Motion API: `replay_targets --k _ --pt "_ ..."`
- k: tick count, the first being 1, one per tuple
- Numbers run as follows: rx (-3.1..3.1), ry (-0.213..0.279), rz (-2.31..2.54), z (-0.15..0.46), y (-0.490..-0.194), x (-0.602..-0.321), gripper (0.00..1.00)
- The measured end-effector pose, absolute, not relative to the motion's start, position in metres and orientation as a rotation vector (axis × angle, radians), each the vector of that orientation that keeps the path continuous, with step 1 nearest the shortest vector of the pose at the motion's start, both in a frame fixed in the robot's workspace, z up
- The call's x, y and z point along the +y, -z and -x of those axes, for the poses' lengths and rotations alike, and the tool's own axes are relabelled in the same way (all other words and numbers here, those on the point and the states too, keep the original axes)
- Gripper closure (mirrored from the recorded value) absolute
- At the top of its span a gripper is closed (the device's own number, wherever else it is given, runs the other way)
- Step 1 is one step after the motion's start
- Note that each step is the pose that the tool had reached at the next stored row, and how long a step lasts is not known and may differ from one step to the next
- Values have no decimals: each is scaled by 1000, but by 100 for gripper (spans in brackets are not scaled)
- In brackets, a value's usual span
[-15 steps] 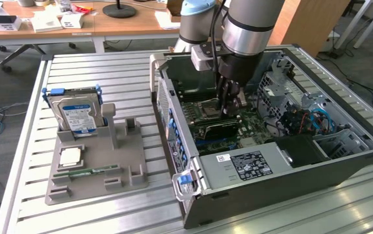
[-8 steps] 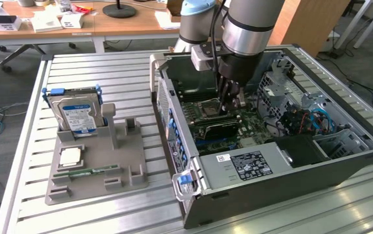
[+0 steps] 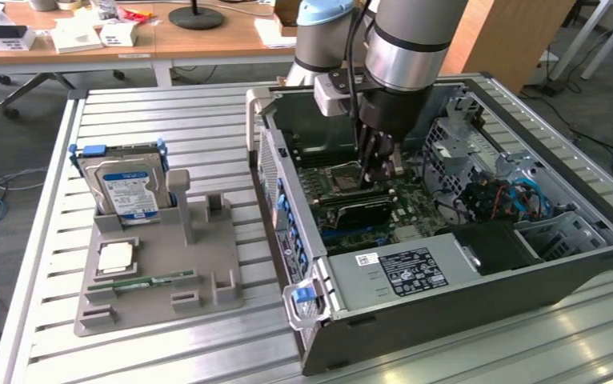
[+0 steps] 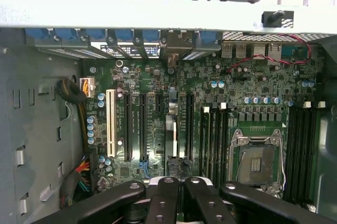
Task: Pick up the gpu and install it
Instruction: 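Press down on the gpu until it lock into place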
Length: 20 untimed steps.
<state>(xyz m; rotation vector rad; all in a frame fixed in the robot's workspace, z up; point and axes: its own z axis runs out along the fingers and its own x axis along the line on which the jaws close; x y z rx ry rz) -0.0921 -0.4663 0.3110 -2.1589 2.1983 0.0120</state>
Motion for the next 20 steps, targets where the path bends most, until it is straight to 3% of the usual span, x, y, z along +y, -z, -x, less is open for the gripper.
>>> replay_targets --k 20 --pt "2199 -11 2159 99 -305 -465 89"
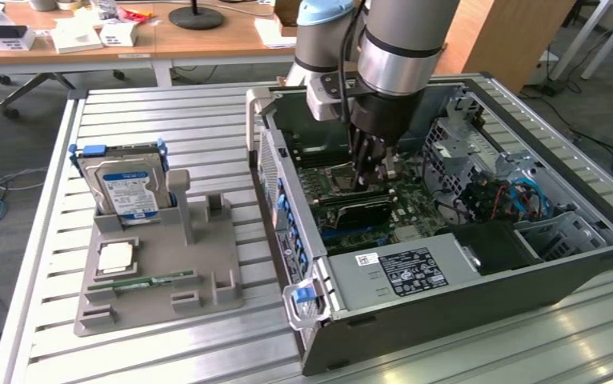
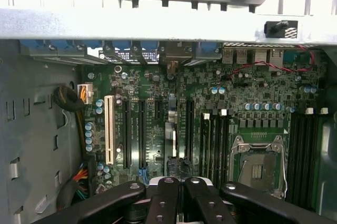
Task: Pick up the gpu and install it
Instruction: 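Press down on the gpu until it lock into place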
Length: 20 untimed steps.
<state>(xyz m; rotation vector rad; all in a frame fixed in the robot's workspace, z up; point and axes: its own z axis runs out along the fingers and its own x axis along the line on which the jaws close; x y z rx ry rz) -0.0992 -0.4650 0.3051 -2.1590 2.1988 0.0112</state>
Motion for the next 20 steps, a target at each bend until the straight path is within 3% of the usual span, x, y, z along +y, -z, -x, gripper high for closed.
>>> replay_targets --k 20 --pt "2198 -11 2159 101 -295 -461 89"
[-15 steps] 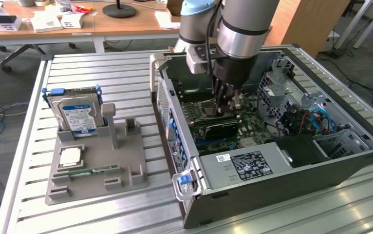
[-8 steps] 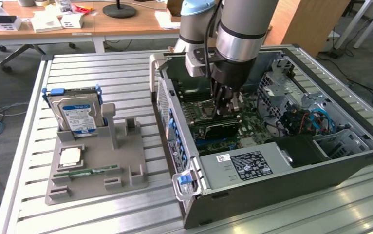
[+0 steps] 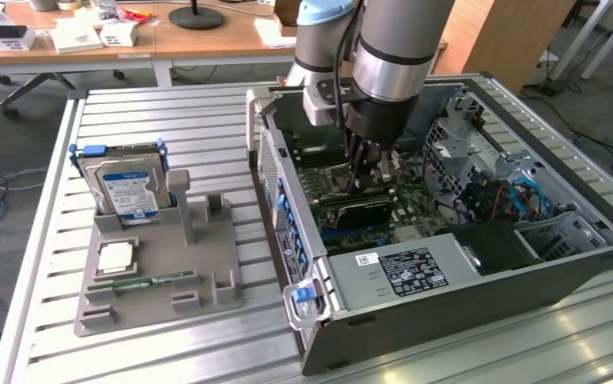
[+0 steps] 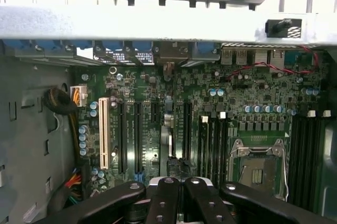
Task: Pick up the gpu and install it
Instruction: 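Press down on the gpu until it lock into place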
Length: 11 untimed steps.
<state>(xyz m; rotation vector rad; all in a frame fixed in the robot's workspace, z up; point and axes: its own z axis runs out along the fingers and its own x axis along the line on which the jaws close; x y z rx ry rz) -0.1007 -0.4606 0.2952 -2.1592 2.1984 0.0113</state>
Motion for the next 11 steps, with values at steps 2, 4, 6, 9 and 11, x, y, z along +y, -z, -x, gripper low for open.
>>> replay_targets --k 2,4,6,9,11 --pt "2199 -11 2159 101 -292 -461 89" --pt "2199 -11 2159 101 -289 -461 89" --pt "2199 -11 2159 101 -287 -461 89" --pt "2199 -11 2159 101 -286 -461 89" --pt "2199 -11 2159 102 -286 -461 89"
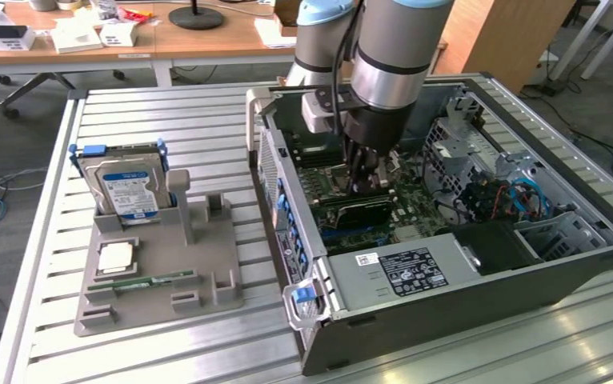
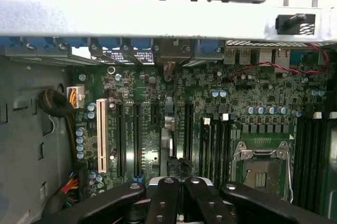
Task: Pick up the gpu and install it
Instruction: 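Press down on the gpu until it lock into place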
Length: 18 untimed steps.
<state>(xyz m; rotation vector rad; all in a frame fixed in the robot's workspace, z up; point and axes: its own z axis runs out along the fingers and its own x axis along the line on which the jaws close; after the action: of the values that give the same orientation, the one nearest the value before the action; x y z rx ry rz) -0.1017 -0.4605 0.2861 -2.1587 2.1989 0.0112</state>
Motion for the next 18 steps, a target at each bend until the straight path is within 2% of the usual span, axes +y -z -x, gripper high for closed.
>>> replay_targets --k 18 --pt "2198 -11 2159 106 -275 -459 89"
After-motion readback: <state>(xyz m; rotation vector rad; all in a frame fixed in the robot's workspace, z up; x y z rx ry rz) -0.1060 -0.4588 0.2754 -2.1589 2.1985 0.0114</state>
